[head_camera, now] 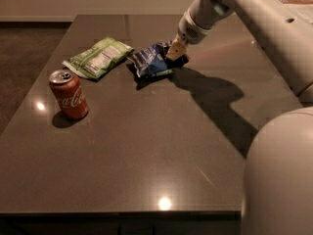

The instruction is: Pick blue chip bag

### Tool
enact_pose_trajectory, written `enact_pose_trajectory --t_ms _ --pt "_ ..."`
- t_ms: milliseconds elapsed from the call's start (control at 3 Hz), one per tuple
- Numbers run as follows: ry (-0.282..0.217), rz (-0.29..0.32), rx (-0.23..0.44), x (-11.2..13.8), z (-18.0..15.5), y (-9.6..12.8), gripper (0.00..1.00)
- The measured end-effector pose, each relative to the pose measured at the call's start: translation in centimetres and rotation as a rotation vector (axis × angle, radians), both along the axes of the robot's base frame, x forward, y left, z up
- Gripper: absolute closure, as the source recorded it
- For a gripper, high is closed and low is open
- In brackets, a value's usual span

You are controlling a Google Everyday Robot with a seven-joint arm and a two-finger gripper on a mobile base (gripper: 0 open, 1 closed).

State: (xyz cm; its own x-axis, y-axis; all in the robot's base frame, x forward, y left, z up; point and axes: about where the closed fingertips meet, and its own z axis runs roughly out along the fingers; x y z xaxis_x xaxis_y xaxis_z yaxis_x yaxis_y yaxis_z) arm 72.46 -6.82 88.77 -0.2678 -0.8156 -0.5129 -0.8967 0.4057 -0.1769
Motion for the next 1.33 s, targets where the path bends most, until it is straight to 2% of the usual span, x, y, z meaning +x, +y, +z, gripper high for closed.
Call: enact_pose_trajectory --t_ms 333,667,1333 --pt "-0.009 0.032 0.033 -1.2 2.3 0.5 1.0" --pt "-0.031 0.074 0.077 -2.4 5.7 1.0 1.0" --pt "-0.067 0.172 0.113 -4.5 12.6 2.3 1.0"
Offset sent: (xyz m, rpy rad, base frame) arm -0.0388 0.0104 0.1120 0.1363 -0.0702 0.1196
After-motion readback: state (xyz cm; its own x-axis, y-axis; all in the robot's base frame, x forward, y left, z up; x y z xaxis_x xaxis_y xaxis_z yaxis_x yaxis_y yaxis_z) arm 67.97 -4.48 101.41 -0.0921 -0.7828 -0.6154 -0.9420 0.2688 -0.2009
